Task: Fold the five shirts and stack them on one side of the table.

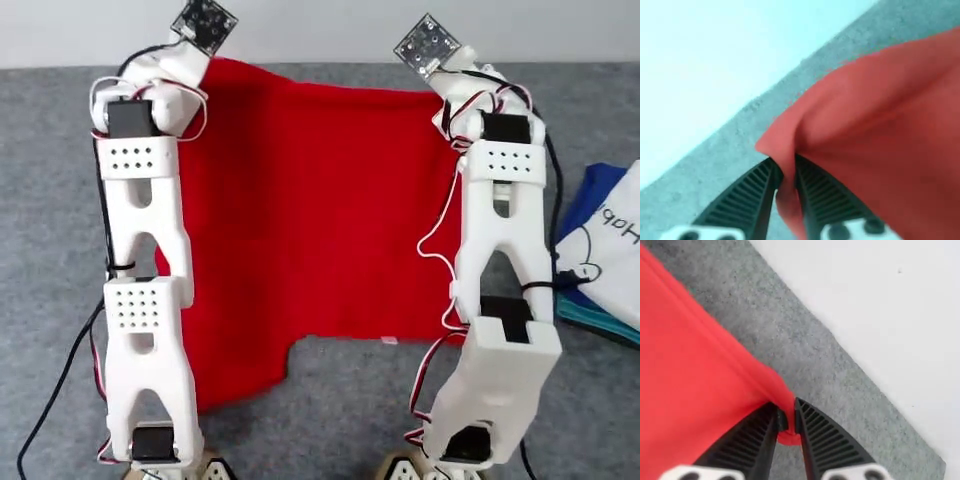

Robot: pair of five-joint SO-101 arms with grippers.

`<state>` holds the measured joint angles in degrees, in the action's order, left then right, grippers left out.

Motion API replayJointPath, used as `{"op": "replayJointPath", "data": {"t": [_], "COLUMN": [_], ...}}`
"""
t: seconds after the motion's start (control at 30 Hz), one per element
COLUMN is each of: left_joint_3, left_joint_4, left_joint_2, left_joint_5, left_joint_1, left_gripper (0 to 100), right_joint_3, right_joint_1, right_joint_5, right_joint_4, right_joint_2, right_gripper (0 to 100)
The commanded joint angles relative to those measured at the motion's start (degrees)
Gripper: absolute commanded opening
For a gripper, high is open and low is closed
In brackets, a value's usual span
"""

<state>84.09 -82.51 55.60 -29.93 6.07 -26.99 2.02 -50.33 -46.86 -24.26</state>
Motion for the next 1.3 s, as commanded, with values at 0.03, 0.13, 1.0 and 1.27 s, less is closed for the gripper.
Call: {"op": "replayJointPath", "data": {"t": [0.03, 0.13, 1.0, 1.27], "left_joint_3": [2.2, 2.3, -70.6, -85.3], "left_joint_4": [-1.6, -6.8, -17.8, -17.8], "left_joint_2": [-6.3, -7.3, -52.7, -60.7], "left_joint_5": [-1.5, -2.1, -23.6, -26.2], "left_joint_1": [0.8, 0.4, 3.3, 3.4], "left_gripper": [1, 1, 1, 1], "right_joint_3": [-0.6, -0.6, -0.6, 7.7], "right_joint_1": [-0.7, -1.5, -2.8, -2.0], "right_joint_5": [-0.1, -0.1, -4.5, -5.5], "right_joint_4": [0.3, -2.2, -54.7, -56.0], "right_joint_2": [0.7, 1.2, 12.3, 16.1], "right_gripper": [0.9, 0.9, 0.9, 0.9]}}
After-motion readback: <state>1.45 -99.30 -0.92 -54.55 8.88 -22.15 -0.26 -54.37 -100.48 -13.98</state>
